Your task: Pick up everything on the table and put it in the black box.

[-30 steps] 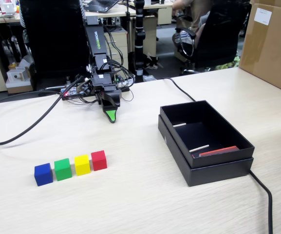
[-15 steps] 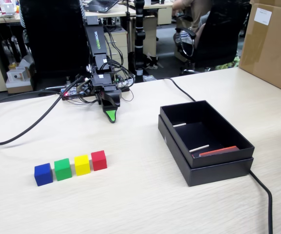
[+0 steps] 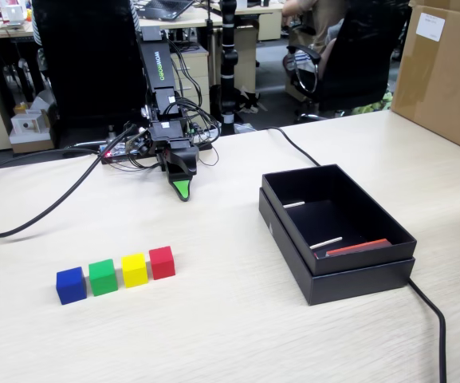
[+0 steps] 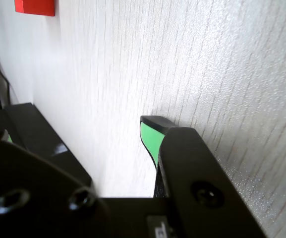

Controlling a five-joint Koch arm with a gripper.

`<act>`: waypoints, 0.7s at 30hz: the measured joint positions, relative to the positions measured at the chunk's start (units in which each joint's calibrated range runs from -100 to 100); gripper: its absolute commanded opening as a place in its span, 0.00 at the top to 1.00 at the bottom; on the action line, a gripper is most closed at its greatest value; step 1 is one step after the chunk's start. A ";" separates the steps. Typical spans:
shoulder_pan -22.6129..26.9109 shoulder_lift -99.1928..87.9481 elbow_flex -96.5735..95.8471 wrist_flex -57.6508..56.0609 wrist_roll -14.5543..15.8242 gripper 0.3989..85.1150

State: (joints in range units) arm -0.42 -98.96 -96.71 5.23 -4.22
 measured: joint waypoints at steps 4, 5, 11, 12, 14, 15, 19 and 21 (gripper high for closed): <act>0.05 0.00 -0.09 0.00 0.00 0.42; 0.05 0.00 0.00 0.08 0.00 0.42; 0.15 0.00 0.00 0.00 0.00 0.43; 0.15 0.00 -0.09 0.00 0.00 0.43; 0.29 0.00 -0.09 0.00 0.00 0.44; 0.49 0.00 -0.09 0.00 0.00 0.44; 0.88 0.00 0.37 -0.15 0.00 0.44; 0.78 0.00 2.56 -2.40 0.00 0.44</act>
State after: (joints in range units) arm 0.37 -98.96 -94.16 2.83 -4.22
